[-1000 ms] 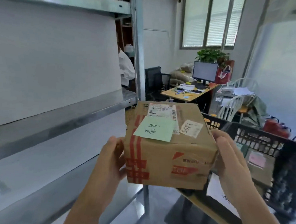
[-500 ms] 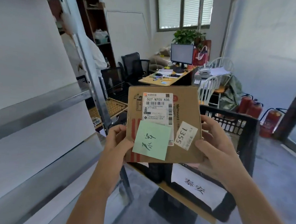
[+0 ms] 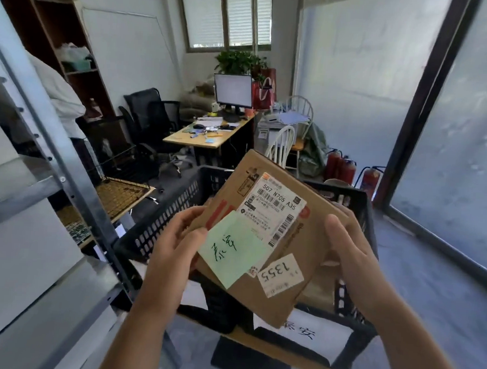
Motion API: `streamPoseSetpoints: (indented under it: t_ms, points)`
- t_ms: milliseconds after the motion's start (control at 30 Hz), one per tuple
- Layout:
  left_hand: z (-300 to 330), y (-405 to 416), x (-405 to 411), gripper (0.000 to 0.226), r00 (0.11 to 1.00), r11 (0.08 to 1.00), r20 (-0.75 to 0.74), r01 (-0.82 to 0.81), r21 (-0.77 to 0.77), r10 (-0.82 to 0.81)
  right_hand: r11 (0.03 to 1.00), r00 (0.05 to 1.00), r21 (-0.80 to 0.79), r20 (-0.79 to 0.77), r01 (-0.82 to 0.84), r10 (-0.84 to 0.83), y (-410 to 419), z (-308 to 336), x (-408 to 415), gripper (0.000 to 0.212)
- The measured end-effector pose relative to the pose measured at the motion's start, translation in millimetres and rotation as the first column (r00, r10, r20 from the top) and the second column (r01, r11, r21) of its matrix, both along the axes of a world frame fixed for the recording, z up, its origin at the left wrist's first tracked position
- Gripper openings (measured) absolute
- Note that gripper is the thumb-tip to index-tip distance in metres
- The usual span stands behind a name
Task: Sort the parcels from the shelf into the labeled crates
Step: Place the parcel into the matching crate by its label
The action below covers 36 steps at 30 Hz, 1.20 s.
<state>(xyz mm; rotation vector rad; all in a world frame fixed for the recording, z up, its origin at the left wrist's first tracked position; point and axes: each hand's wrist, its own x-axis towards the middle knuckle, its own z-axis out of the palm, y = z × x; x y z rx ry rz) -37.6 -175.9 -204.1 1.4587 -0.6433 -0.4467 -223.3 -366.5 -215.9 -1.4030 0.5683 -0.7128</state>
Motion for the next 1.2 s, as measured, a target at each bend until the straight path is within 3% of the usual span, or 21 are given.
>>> streamPoseSetpoints:
  t_ms: [67,233,300,400,533,633,833,1200]
  points:
    - [-5.6,-14.0,15.5,0.021,1.000,0.998,0.011,-0.025,-0.064,0.026,0.997,0.995,-0.006,-0.055,0.080,-0.080,0.2,-0.5,14.0,0.042]
    - [-18.5,-53.5,44.1,0.050,0.985,0.969,-0.174,-0.028,-0.246,-0.016,0.933,0.927,-0.074,-0.110,0.352,-0.359,3.5,-4.9,44.6,0.044]
    - [-26.7,-64.2,48.2,0.051,0.979,0.970,-0.155,0.098,-0.222,-0.135,0.904,0.899,-0.096,-0.107,0.416,-0.425,3.5,-13.1,47.6,0.047]
    - [-36.0,-75.8,50.2,0.052,0.947,0.939,-0.010,0.315,-0.135,-0.320,0.867,0.862,-0.200,-0.145,0.456,-0.486,-5.0,-27.7,41.3,0.055]
    - [-42.3,-107.7,48.7,0.077,0.896,0.902,0.112,0.432,0.007,-0.430,0.825,0.795,-0.372,-0.282,0.425,-0.537,-18.8,-38.3,30.7,0.062]
    - [-43.1,-138.1,48.2,0.075,0.877,0.907,0.233,0.409,0.102,-0.421,0.812,0.753,-0.431,-0.354,0.395,-0.554,-35.0,-38.5,26.7,0.071]
    - [-59.9,-207.0,56.3,0.074,0.840,0.915,0.382,0.294,0.276,-0.385,0.793,0.742,-0.382,-0.312,0.474,-0.594,-95.8,-68.6,34.4,0.073]
    - [-110.9,-308.0,80.9,0.073,0.866,0.774,0.402,-0.029,0.633,-0.296,0.921,0.749,-0.256,-0.537,0.295,-0.389,-220.3,-141.6,80.5,0.081]
